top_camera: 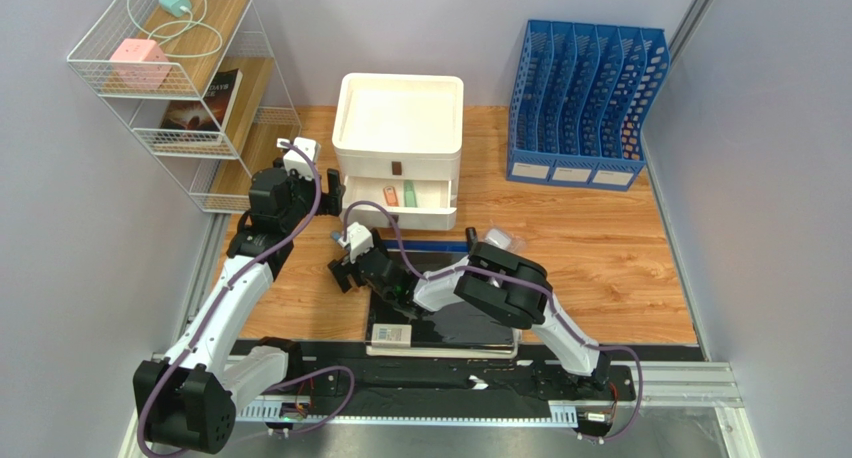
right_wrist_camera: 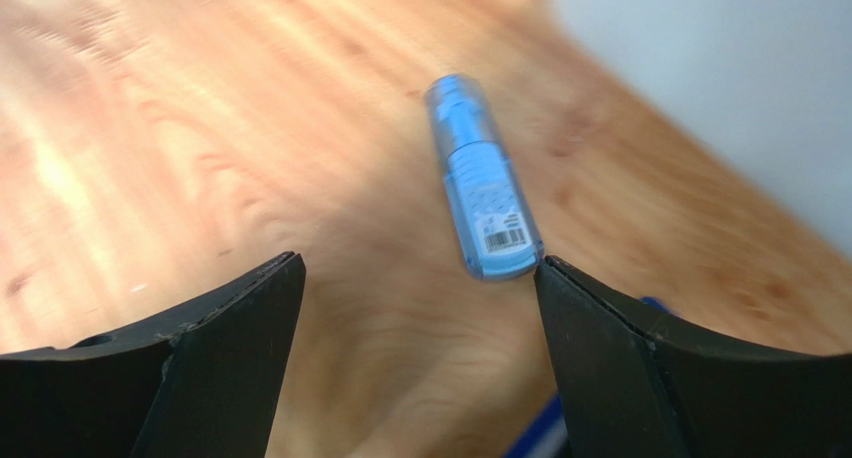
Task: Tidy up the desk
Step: Pick up the stationery from the center of the board.
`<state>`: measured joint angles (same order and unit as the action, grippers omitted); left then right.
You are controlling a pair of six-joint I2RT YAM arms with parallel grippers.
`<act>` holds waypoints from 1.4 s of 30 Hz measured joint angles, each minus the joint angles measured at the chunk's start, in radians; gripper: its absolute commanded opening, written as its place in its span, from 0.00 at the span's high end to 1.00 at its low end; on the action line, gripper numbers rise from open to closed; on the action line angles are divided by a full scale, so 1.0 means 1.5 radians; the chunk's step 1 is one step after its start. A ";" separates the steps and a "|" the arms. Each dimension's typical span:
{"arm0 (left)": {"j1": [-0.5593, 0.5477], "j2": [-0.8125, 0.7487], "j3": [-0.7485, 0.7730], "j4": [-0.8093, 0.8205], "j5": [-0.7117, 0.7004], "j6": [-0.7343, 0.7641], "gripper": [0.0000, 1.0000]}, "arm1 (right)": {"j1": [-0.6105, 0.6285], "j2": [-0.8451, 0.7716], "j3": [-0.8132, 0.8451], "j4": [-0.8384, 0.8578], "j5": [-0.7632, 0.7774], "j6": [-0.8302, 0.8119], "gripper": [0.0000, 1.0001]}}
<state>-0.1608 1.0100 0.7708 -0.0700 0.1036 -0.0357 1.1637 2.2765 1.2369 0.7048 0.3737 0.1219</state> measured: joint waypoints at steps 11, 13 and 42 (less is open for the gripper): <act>0.000 -0.001 0.000 0.000 0.000 0.000 0.13 | 0.066 0.000 0.009 -0.025 -0.005 -0.033 0.10; 0.000 -0.003 0.000 0.000 0.000 0.000 0.13 | 0.070 -0.001 0.009 -0.026 -0.003 -0.035 0.10; 0.000 -0.009 -0.004 0.000 -0.001 0.000 0.13 | -0.013 -0.050 0.043 -0.129 -0.013 -0.046 0.10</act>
<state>-0.1608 0.9970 0.7643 -0.0700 0.1028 -0.0353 1.1439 2.2017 1.3018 0.5114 0.3538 0.0536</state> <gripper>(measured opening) 0.870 0.907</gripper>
